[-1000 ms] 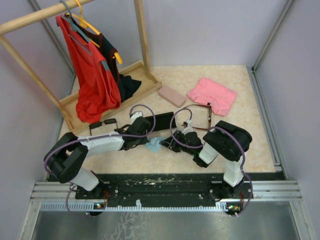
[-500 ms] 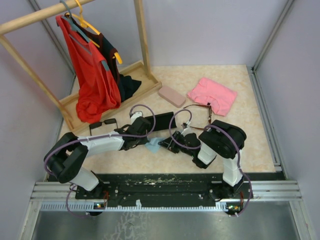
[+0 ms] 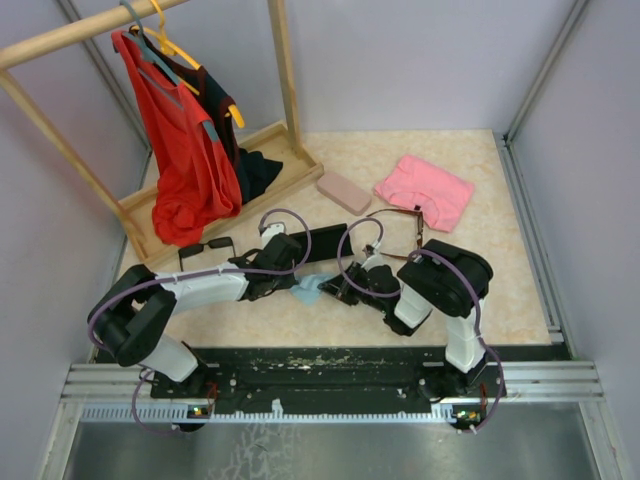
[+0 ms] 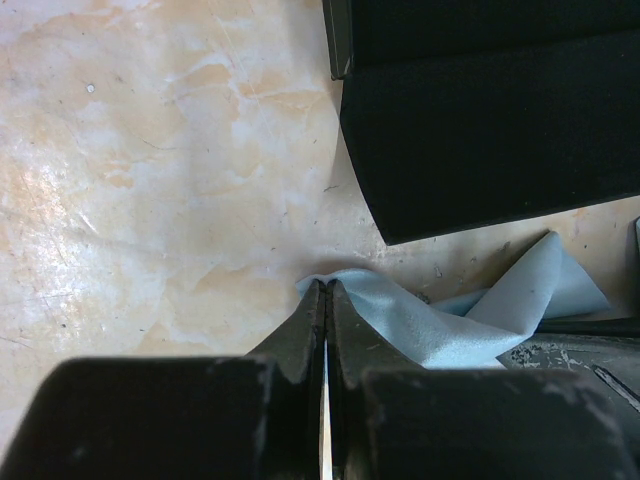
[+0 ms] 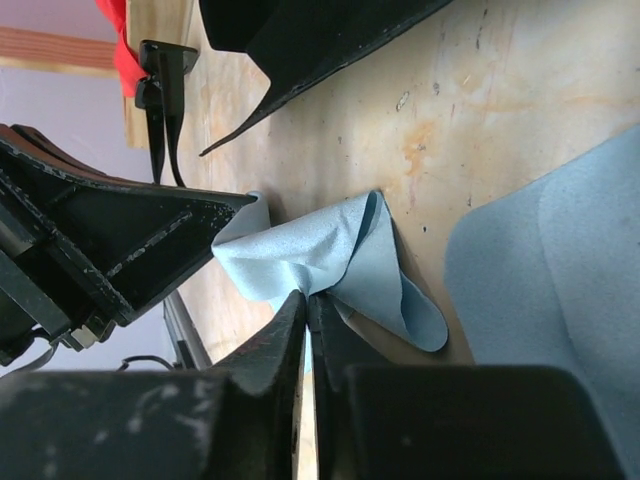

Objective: Organize the sunglasses
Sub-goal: Adjust the glasses cleaning cloth at the center of the board.

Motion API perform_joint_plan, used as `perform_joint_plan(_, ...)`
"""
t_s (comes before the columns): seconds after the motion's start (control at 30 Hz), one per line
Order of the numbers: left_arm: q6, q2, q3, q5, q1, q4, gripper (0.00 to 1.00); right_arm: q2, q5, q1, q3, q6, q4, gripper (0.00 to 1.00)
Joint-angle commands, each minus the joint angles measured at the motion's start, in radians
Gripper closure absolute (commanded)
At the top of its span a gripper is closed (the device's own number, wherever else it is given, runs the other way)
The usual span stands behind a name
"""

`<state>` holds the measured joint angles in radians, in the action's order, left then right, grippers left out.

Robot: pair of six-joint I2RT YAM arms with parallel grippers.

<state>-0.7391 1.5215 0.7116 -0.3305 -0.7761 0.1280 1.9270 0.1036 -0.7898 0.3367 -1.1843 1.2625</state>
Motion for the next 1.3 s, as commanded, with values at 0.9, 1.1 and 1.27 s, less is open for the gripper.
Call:
perform_joint_plan(0.9, 0.004, -0.286, 0.003, 0.006, 0.005, 0.14, 0.99, -0.484, -0.038, -0.012, 0.027, 0.146, -0.445, 1.0)
perform_joint_plan(1.1, 0.004, -0.345, 0.003, 0.001, 0.005, 0.176, 0.99, -0.563, 0.026, -0.014, 0.058, 0.191, -0.636, 1.0)
perform_joint_plan(1.27, -0.004, -0.365, 0.003, 0.008, 0.005, 0.189, 0.99, -0.612, 0.045, -0.014, 0.021, 0.17, -0.621, 1.0)
